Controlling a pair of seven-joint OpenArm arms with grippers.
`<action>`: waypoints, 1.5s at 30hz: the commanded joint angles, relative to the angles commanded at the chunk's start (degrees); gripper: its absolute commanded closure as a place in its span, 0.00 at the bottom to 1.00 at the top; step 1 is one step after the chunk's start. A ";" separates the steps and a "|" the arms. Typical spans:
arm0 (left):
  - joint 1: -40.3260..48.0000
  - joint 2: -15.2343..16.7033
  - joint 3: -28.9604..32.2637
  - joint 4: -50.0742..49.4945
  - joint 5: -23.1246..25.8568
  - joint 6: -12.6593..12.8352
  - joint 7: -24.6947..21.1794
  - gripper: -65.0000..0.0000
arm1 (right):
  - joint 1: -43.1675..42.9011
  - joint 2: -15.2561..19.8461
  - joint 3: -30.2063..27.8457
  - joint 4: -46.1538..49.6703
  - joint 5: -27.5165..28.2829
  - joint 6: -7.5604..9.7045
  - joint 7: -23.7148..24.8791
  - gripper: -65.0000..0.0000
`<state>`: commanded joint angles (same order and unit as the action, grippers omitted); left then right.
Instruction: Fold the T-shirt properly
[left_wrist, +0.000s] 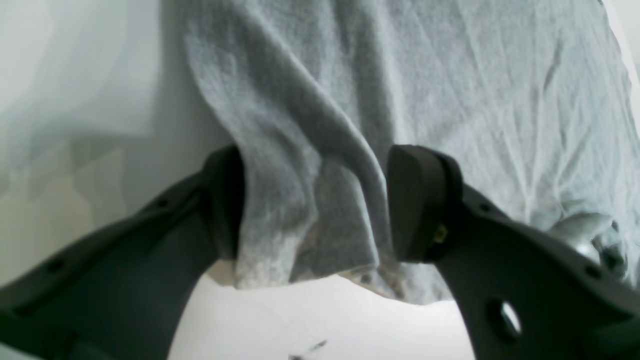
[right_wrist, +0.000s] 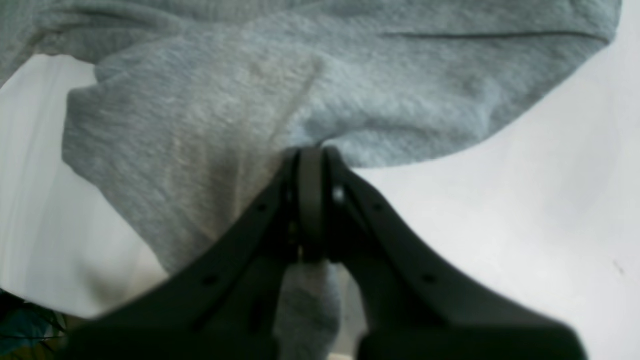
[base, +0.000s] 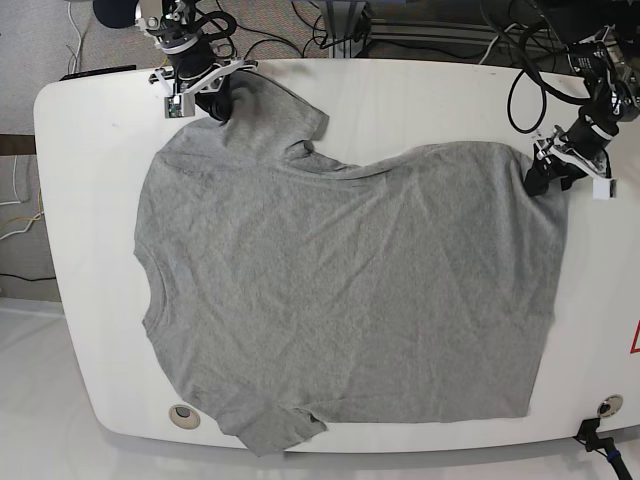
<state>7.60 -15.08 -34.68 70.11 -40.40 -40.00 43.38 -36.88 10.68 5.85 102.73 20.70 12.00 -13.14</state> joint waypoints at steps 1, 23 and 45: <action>0.09 0.00 0.00 0.00 0.00 0.00 0.00 0.40 | 0.00 0.00 0.00 0.00 0.00 0.00 0.00 0.98; 0.44 -0.97 0.00 2.29 2.11 0.00 -0.26 1.00 | 0.18 0.00 0.00 0.26 0.00 0.00 0.09 0.98; 19.25 -4.22 -0.35 25.58 6.86 0.00 -0.35 1.00 | -13.19 0.00 0.09 11.78 0.00 0.00 3.96 0.98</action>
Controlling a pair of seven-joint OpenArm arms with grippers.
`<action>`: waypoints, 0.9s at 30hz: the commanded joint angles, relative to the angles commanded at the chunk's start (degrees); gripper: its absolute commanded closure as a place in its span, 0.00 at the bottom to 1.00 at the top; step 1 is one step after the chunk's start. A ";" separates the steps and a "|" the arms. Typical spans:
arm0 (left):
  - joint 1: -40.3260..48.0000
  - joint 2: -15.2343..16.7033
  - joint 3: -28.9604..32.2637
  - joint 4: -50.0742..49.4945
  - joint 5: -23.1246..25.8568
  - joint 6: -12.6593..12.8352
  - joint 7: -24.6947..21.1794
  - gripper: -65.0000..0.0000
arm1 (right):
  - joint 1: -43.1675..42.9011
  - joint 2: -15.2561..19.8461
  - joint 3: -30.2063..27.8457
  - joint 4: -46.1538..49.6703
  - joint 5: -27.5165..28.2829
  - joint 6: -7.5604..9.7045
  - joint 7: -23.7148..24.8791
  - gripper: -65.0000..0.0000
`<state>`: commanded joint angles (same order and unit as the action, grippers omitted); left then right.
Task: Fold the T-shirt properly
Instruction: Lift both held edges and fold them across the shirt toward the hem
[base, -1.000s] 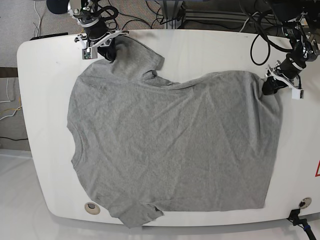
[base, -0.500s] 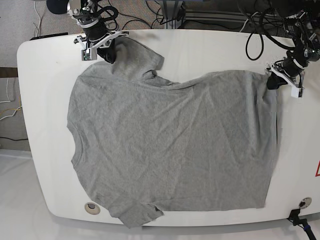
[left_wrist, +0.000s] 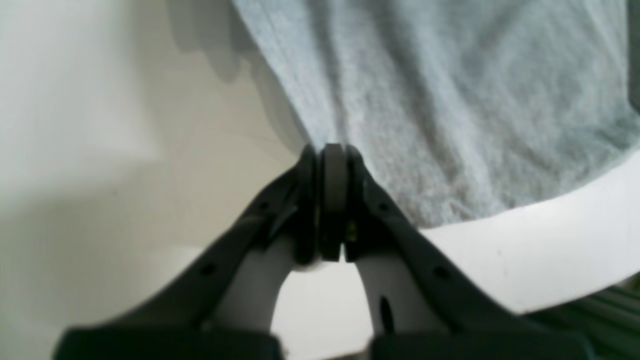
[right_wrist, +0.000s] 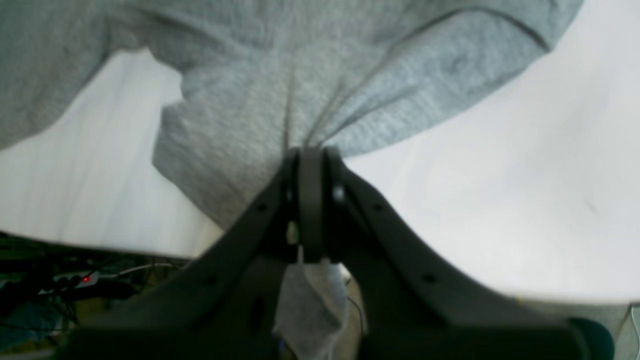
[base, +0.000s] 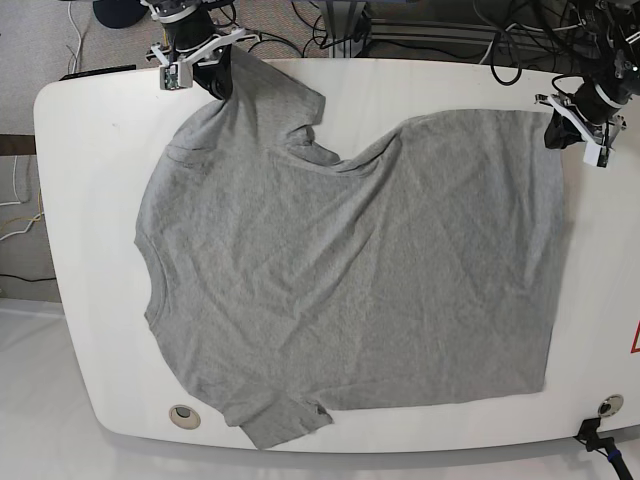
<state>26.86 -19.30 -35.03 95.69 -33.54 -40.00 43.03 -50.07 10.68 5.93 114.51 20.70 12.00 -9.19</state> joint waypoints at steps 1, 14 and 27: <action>0.62 -0.18 0.00 0.70 0.00 0.00 0.00 1.00 | -0.70 0.00 0.00 0.44 0.00 0.00 0.09 0.98; -0.44 -1.14 -0.09 10.11 0.00 0.00 -0.09 1.00 | 1.49 1.85 0.00 1.14 -0.09 0.00 7.56 0.98; -11.08 5.01 -5.54 9.85 0.09 0.00 0.18 1.00 | 15.65 2.11 0.00 0.09 -0.44 0.00 4.31 0.98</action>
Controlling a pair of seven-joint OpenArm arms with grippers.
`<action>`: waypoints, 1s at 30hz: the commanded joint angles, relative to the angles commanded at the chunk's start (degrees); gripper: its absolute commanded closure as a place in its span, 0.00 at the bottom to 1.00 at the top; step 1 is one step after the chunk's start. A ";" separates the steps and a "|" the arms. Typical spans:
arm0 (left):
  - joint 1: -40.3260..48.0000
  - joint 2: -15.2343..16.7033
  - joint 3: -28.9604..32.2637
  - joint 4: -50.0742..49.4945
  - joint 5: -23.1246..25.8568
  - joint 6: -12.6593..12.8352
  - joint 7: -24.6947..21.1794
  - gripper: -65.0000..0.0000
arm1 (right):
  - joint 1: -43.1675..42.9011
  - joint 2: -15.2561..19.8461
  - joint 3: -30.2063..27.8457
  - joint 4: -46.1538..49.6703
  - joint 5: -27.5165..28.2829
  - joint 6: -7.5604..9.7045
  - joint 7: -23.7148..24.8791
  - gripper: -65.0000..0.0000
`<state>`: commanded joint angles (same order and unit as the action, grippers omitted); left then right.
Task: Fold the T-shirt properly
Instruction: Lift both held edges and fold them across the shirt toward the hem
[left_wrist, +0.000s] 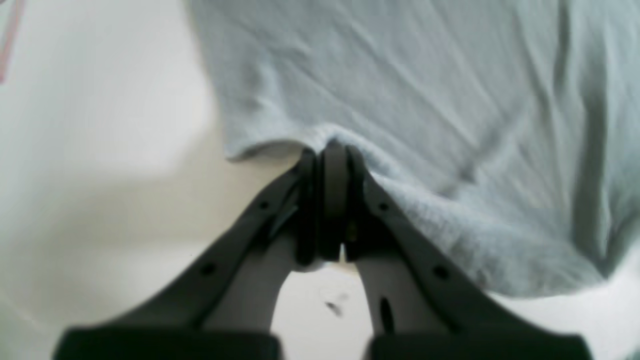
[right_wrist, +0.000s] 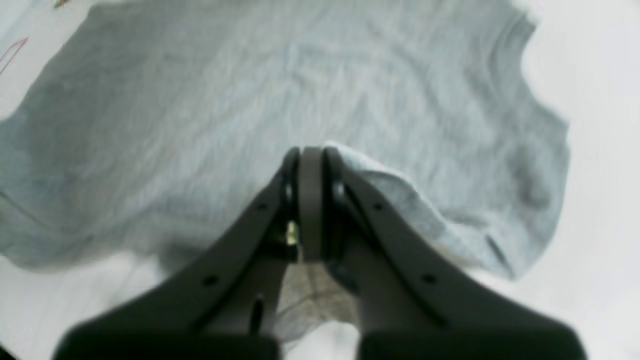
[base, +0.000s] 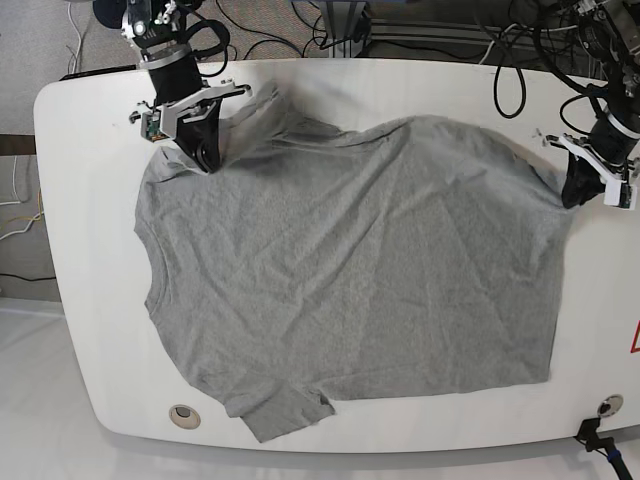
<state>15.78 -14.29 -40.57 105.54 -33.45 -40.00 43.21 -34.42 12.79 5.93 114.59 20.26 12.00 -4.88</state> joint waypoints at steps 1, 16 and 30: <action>-0.62 0.00 0.00 0.00 0.00 0.00 0.00 1.00 | 1.32 0.00 0.00 -0.09 0.00 0.00 -1.14 0.98; -8.70 -0.09 -0.09 -9.58 0.00 12.53 -0.26 1.00 | 17.93 2.46 -0.09 -10.55 0.00 0.00 -4.48 0.98; -13.98 -0.18 4.40 -13.63 3.78 19.03 -0.09 1.00 | 33.32 4.66 -0.09 -25.49 -0.09 3.96 -4.48 0.98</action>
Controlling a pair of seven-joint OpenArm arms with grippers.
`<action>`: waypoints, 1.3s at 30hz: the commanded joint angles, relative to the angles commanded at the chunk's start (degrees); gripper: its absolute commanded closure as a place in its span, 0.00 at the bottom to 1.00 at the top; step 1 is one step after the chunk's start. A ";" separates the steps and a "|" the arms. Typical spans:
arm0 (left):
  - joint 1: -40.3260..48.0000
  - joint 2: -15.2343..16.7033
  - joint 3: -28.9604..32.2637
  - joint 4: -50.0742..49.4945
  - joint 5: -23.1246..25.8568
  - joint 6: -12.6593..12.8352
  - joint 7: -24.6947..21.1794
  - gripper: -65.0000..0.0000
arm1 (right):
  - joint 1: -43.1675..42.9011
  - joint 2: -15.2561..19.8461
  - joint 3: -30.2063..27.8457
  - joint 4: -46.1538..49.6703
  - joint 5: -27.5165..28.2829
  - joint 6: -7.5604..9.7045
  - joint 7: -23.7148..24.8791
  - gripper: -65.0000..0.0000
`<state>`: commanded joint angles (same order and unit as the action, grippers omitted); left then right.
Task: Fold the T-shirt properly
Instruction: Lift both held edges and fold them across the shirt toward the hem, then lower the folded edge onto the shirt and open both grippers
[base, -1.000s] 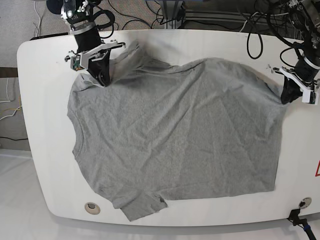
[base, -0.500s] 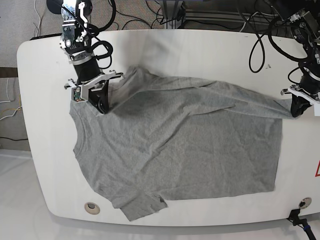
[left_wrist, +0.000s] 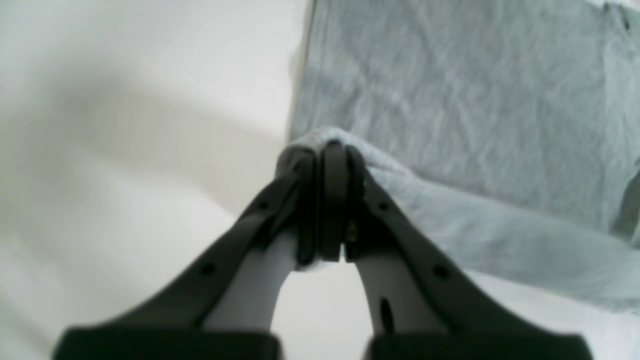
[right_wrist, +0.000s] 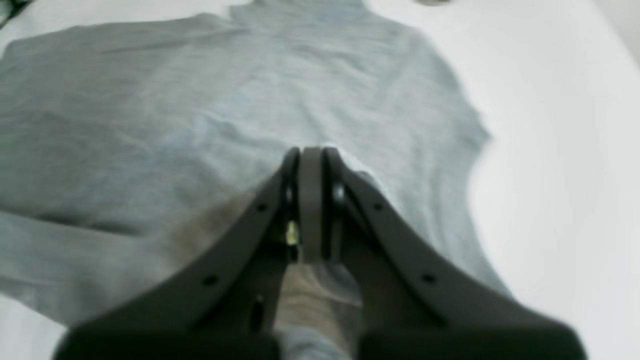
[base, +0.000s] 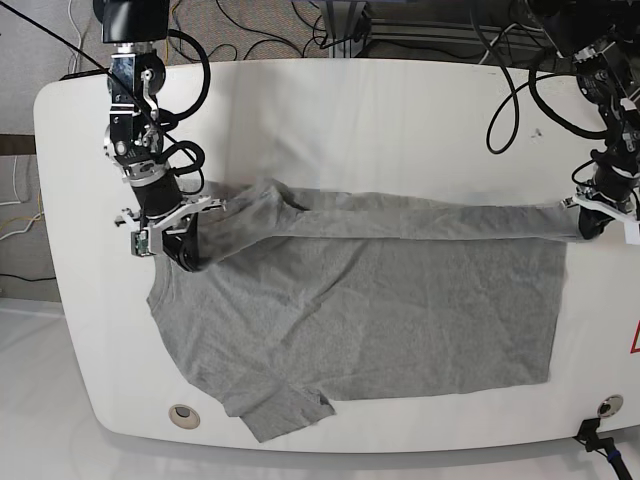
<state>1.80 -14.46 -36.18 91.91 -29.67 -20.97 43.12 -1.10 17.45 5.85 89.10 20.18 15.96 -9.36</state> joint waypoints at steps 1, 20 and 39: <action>-0.88 0.00 0.18 -0.44 0.09 0.00 0.00 1.00 | 0.97 0.00 0.00 -0.88 0.00 0.44 0.00 0.98; -15.30 -1.23 8.09 -16.70 12.04 -0.35 -4.75 1.00 | 14.68 -0.09 -0.35 -17.14 0.00 3.34 0.00 0.98; -17.14 -3.87 10.64 -24.26 12.13 -2.81 -10.02 1.00 | 19.34 -0.26 -0.44 -24.26 -0.09 2.90 0.00 0.95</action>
<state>-15.34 -18.33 -25.54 67.65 -17.54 -23.78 33.10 18.24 17.19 5.41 64.84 20.09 18.86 -9.36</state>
